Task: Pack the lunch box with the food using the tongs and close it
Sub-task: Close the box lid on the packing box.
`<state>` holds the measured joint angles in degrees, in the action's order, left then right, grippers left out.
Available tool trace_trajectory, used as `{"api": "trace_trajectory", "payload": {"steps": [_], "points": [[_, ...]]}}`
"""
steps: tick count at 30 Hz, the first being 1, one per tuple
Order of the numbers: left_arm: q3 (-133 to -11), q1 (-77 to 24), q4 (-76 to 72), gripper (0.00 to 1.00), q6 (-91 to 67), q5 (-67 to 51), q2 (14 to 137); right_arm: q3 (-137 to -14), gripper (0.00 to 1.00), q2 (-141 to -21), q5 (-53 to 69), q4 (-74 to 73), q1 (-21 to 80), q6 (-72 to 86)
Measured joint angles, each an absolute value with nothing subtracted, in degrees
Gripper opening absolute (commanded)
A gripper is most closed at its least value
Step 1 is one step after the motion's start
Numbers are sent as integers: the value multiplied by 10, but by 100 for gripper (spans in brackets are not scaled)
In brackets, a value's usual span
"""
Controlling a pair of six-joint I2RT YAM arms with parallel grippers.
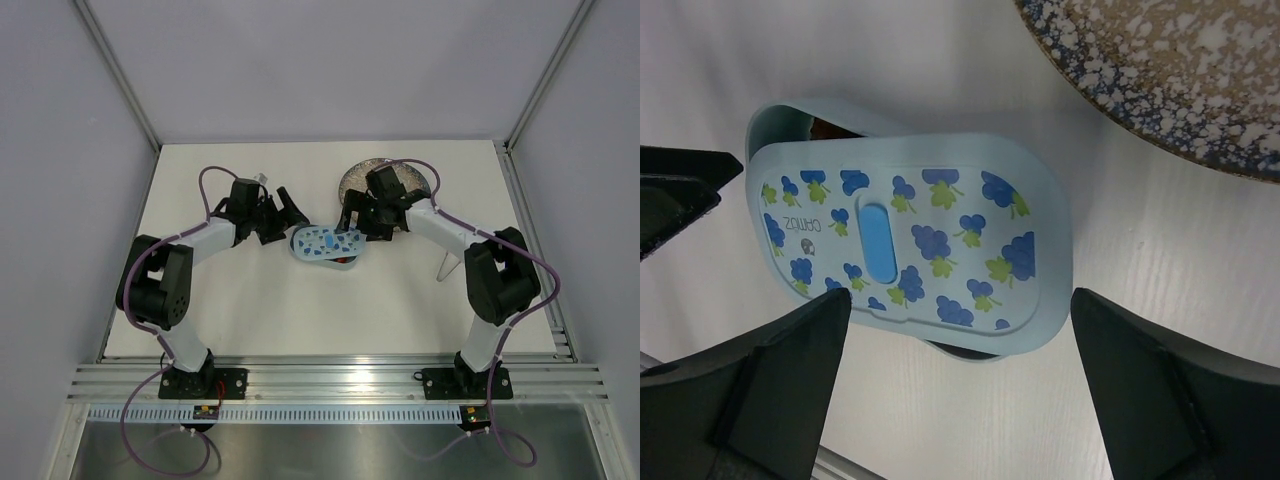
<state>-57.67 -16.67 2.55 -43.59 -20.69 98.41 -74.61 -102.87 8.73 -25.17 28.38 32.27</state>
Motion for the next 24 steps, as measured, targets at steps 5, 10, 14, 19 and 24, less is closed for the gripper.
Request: {"api": "trace_trajectory", "payload": {"steps": [5, 10, 14, 19, 24], "points": [[-570, -166, 9, 94, -441, -213, 983, -746, 99, -1032, 102, -246, 284, 324], [-560, -164, 1, 94, -450, -218, 983, -746, 99, -1037, 104, -241, 284, 327], [-557, -162, -1, 94, -451, -220, 983, -746, 99, -1038, 102, -236, 284, 328], [-555, -160, -5, 93, -453, -222, 983, -737, 99, -1037, 99, -225, 284, 329], [-549, -160, -6, 93, -453, -222, 979, -716, 100, -1022, 81, -221, 284, 333]]}}
